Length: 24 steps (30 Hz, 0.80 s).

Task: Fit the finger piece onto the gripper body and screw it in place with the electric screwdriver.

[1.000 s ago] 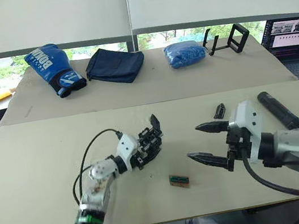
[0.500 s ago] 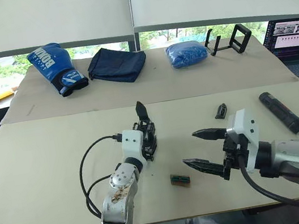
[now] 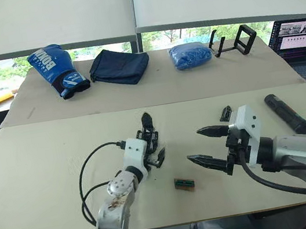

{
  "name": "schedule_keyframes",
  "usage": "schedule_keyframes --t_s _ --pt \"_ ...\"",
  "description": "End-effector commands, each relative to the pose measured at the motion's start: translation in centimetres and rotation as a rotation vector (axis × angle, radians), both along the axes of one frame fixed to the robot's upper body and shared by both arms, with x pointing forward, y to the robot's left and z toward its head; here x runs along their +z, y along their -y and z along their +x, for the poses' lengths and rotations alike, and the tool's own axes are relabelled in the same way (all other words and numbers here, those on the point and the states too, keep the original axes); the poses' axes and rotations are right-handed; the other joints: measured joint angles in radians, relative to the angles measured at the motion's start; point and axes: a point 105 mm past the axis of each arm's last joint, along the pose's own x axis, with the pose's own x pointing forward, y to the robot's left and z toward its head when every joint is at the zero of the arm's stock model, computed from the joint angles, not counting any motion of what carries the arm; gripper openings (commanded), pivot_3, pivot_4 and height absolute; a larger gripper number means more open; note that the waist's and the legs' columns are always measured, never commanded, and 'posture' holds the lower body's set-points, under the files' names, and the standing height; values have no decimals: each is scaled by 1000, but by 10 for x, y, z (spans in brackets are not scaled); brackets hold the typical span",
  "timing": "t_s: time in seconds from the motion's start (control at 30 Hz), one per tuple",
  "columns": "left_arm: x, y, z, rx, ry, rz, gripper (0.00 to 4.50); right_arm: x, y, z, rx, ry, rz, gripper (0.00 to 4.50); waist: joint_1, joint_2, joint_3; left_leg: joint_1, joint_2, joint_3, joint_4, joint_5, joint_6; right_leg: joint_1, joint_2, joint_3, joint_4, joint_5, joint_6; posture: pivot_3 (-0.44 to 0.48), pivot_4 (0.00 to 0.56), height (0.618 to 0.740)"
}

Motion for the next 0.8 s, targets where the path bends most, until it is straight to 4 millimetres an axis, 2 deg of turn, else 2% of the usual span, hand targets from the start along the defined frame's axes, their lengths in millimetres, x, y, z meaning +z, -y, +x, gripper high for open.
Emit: schedule_keyframes --t_s 0.03,0.13,0.2,0.4,0.47,0.6,0.7,0.77,0.8 --pt "-4 -21 -5 -252 -67 34 4471 14 0 0 31 74 -6 4500 -1 1 -1 1 0 0 0 0 -1 0 1 0 0 0 0 0 150 740" --pt "4 -25 -7 -540 -54 69 4471 13 6 -2 53 65 -26 4500 1 3 -2 1 0 1 -1 0 -1 0 1 -2 0 -2 1 0 150 740" --pt "7 -26 1 -624 -41 106 4471 12 7 -3 68 56 -36 4500 4 3 -2 1 0 1 -1 0 -1 0 1 -3 0 -2 1 0 150 740" --pt "11 -16 39 -663 43 156 4471 12 1 -12 131 30 -23 4500 12 2 -1 -3 -3 2 2 -1 2 0 1 -5 -2 0 1 0 150 740" --pt "17 -5 51 -648 97 140 4471 12 1 -12 124 30 -24 4500 11 2 -1 -3 -3 2 2 -1 2 -1 2 -5 -2 0 1 0 150 740" --pt "15 5 62 -630 149 132 4471 11 3 -11 107 31 -29 4500 7 2 -1 -3 -4 2 2 -1 2 -1 1 -4 -2 0 1 0 150 740" --pt "15 7 58 -665 162 99 3680 11 3 -9 97 33 -33 4500 1 2 -1 -3 -3 2 2 -1 2 -1 2 -4 -2 0 1 0 150 740" --pt "15 7 54 -687 162 90 2706 11 5 -7 82 45 -45 4500 1 2 -1 -2 -3 2 2 -1 2 -1 1 -4 -1 0 1 0 150 740" --pt "16 8 51 -701 167 84 2398 12 6 -5 68 51 -42 4500 1 2 -1 -3 -3 2 3 -1 2 -1 1 -3 -1 0 1 0 150 740"
